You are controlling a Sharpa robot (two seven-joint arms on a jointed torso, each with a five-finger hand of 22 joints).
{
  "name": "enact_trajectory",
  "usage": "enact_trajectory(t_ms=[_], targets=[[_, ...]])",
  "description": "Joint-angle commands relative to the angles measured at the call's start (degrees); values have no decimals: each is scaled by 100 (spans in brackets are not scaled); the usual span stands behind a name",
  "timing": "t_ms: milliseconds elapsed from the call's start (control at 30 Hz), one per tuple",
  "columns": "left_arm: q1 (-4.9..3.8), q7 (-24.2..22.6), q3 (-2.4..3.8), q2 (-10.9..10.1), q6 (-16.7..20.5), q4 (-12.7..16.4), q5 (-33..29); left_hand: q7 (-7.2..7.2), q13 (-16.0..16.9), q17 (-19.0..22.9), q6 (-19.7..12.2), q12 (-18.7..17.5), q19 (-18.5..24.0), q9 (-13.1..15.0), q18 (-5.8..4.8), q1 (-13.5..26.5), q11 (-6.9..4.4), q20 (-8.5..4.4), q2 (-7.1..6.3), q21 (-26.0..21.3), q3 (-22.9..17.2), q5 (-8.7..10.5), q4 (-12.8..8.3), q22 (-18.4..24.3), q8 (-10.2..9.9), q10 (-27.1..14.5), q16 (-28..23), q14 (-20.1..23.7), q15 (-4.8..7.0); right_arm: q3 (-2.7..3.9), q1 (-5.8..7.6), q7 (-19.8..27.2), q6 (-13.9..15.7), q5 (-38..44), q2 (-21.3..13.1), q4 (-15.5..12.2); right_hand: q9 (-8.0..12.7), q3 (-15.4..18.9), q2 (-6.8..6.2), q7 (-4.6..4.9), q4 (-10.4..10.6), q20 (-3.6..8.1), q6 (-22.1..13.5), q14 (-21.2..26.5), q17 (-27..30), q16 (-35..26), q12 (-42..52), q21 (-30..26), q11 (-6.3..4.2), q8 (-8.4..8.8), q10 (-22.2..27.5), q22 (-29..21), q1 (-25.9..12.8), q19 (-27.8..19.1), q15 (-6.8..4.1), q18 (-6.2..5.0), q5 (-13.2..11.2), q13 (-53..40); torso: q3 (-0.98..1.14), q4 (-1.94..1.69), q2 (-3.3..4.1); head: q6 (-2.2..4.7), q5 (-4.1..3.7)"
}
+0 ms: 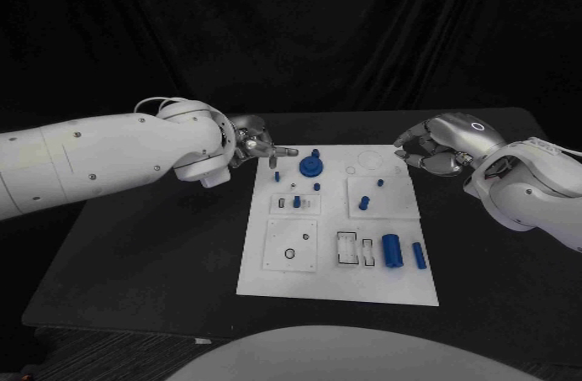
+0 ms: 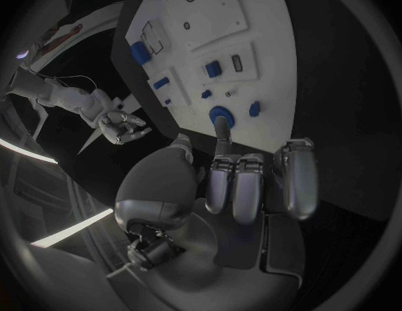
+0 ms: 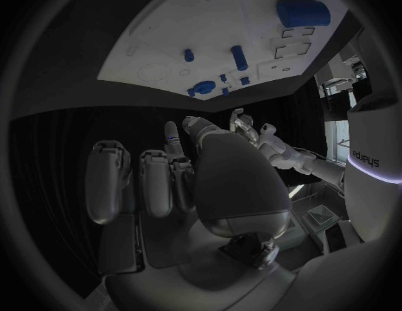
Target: Assemble the parts on the task board
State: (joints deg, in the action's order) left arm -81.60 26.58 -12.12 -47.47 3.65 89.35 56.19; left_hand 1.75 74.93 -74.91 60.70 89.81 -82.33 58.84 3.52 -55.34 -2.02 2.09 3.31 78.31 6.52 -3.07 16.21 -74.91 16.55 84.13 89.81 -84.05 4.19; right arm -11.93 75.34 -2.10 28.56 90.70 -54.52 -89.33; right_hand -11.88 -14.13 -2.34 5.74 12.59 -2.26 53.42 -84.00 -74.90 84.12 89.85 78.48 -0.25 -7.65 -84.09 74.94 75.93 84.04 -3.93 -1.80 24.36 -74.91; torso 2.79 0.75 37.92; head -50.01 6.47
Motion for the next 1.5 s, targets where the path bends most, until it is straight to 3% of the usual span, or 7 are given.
enact_trajectory(t_ms=[33, 200, 333, 567, 767, 1067, 1500], targets=[[-153, -330, 1, -46, -215, -62, 2, 0, 1507, -1509, -39, 19, -41, 54, -62, -205, 1, 4, 39, 34, 43, -13, -13, -1119, 42, 587, 19, -595, 21, 5, -3, 45, 272, 4, -32, -58, -13, 1, -6, 3, 55, -42, 63, -357, -216, -29, 15, 13, 50, 7, -591, 1145, -81, 108, 34, -89, -29, -1509, 1, 2, -1, 1, -10], [-285, -383, 0, 66, -610, -500, -8, 14, 1507, -1509, -106, 19, -12, 70, -52, -440, 13, 11, 65, -16, 69, -44, -36, -1108, 13, 587, 19, -595, 12, 5, -1, 146, 393, -69, -54, -94, -28, 2, 15, -17, 120, -40, 127, -337, -98, -88, 15, 26, 36, -13, -591, 1150, -145, 121, 27, -87, -56, -1509, 0, 3, 7, 1, 15], [-287, -399, -3, 223, -783, -863, -10, 25, 1507, -1509, -144, 19, -3, 67, -49, -492, 23, 16, 80, -31, 78, -51, -32, -1105, -10, 587, 19, -595, 5, 5, -2, 221, 435, -126, -65, -106, -58, 6, 49, -56, 223, -38, 276, -258, 355, -333, 6, -5, 27, -52, -579, 1141, -255, 122, 14, -90, -70, -1485, 0, 2, 9, 1, -7], [-147, -544, -5, 499, -875, -1397, -11, 33, 1507, -1509, -164, 19, 11, 75, -46, -592, 33, 26, 126, -52, 72, -73, -38, -1101, -20, 587, 19, -595, -5, 5, -3, 276, 449, -173, -70, -106, -57, 50, 111, -78, 376, -6, 310, -259, 480, -405, -54, 9, -17, -14, -516, 1149, -467, 142, -19, -85, -266, -1339, 3, 6, 29, 1, -12], [-52, -614, -5, 692, -938, -1650, -12, 28, 1507, -1509, -139, 19, 23, 96, -41, -670, 32, 31, 159, -71, 65, -120, -47, -1096, 3, 587, 19, -595, -9, 5, -4, 313, 449, -202, -56, -101, -68, 74, 166, -103, 388, 8, 381, -264, 504, -416, -67, -2, -23, -22, -510, 1149, -597, 144, -29, -86, -341, -1318, -51, 9, 109, 1, 14], [81, -537, -5, 808, -1127, -1801, -12, 72, 1507, -1509, -235, 19, 90, 9, -22, -729, 67, 52, 208, -167, 102, -122, -6, -1068, -139, 587, 19, -595, -36, 5, -4, 316, 439, -213, -38, -92, -87, 77, 165, -113, 370, 2, 497, -268, 512, -418, -100, -13, -4, -56, -482, 1148, -620, 144, -15, -85, -339, -1248, -87, 13, 147, 1, 37], [203, -428, -5, 965, -1222, -1916, -12, 73, 1507, -1509, -208, 19, 104, -14, -17, -724, 72, 58, 221, -187, 114, -126, 5, -1062, -154, 587, 19, -595, -42, 5, -4, 318, 440, -215, -33, -104, -82, 77, 161, -111, 368, 1, 485, -269, 509, -416, -99, -16, 3, -43, -483, 1147, -622, 144, -14, -86, -336, -1250, -52, 8, 122, 1, 19]])
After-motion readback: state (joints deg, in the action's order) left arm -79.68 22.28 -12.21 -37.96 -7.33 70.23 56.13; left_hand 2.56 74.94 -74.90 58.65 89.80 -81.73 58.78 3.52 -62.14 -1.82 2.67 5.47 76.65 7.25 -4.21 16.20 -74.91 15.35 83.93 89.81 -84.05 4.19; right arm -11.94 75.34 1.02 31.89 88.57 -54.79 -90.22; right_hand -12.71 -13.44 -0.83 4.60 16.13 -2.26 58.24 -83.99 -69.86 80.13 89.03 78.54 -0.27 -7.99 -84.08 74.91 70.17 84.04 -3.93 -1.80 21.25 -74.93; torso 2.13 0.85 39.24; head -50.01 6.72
